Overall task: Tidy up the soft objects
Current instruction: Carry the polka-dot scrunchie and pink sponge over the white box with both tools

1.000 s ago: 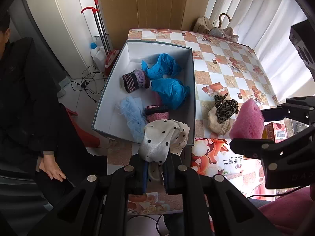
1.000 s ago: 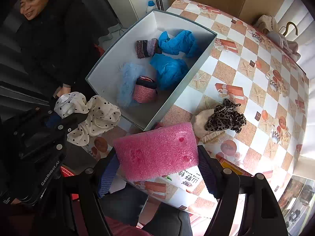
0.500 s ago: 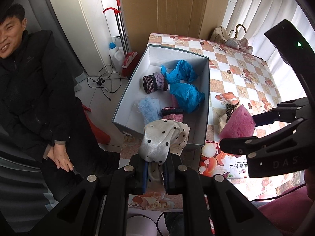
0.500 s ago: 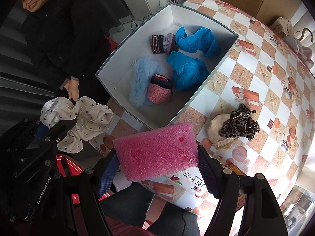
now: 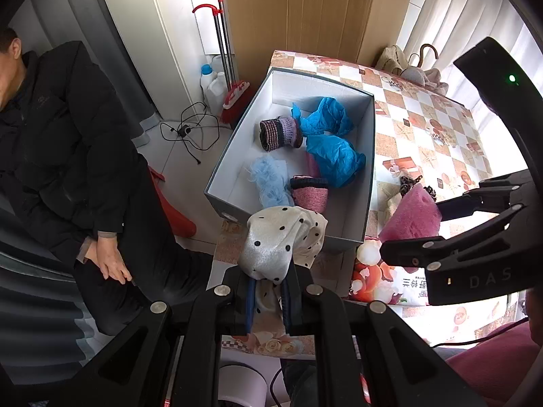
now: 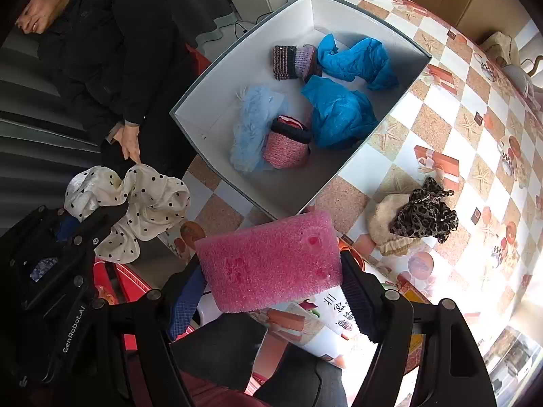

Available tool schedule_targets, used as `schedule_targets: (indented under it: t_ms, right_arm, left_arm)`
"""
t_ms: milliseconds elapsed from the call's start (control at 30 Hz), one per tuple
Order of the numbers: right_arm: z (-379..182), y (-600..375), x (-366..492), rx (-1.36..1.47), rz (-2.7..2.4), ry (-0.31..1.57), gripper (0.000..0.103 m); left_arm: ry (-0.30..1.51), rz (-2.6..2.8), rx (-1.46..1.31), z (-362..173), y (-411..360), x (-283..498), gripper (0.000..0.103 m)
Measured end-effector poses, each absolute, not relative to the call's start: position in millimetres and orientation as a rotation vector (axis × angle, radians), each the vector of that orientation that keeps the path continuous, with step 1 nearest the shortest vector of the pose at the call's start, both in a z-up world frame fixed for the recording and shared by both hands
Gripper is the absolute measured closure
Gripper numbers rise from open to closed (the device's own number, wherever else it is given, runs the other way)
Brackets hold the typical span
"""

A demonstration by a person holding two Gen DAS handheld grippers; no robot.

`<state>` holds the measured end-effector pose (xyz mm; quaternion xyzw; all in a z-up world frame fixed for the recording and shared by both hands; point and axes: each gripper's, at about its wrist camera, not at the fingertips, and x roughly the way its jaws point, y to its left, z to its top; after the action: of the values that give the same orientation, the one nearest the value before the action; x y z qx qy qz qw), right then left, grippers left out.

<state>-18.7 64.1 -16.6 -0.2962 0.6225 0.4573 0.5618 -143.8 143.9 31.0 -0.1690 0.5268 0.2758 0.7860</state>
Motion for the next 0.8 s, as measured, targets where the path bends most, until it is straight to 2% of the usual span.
schedule_targets:
  t_ms: [800]
  right_arm:
    - [-20.5,57.7,4.7,-0.632,1.016,1.491,0.027]
  left_arm:
    - [1.168,0.568,-0.362,16.9,145.6,-136.0,0.089]
